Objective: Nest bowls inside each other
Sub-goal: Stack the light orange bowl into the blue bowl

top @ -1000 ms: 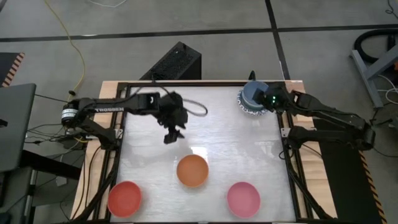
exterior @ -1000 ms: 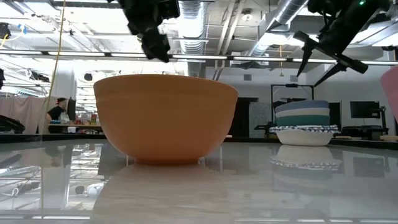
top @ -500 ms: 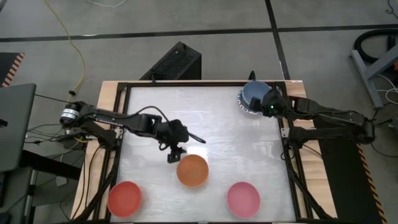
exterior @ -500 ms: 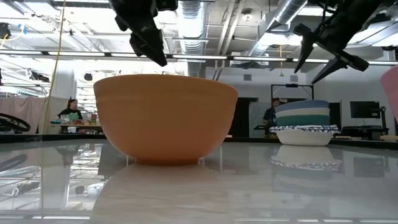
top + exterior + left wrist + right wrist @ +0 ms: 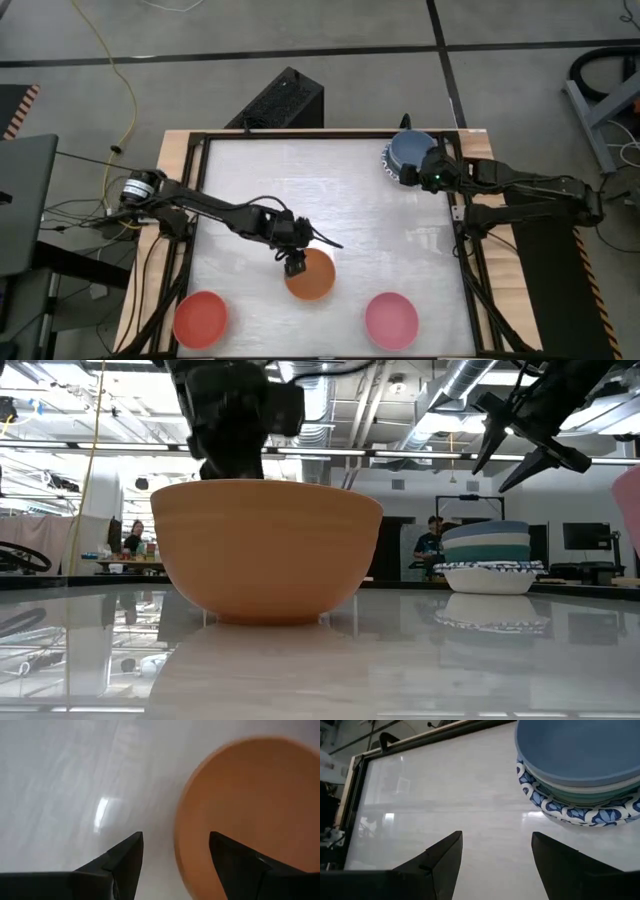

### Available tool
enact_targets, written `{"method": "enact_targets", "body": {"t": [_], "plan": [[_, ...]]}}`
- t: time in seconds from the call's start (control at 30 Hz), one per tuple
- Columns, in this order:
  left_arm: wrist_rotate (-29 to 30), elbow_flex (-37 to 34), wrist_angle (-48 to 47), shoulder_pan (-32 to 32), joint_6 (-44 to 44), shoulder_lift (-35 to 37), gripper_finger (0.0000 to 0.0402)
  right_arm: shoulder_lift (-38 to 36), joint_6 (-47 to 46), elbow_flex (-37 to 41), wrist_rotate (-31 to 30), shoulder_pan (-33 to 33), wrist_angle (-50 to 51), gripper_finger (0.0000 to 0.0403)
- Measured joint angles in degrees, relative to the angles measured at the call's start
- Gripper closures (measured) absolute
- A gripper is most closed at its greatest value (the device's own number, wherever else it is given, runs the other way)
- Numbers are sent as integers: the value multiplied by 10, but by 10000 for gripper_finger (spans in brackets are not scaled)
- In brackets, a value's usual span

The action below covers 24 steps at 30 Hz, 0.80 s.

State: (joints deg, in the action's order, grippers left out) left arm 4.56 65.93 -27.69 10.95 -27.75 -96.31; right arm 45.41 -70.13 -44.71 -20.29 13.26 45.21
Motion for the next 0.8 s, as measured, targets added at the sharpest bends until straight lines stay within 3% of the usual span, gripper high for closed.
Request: {"method": "enact_targets", "body": {"t": [0.17, 0.27, 0.53, 0.8], "plan": [[-16, 0, 0, 0, -18, -41, 187, 0, 1, 0, 0, -16, -6, 143], [-39, 0, 1, 0, -25, -62, 211, 0, 1, 0, -1, -28, -7, 143], [-40, 0, 3, -9, -50, -69, 387, 0, -1, 0, -21, -54, -9, 143], [64, 26, -1, -41, -82, -68, 400, -17, 18, 0, -43, -74, -63, 143]]}}
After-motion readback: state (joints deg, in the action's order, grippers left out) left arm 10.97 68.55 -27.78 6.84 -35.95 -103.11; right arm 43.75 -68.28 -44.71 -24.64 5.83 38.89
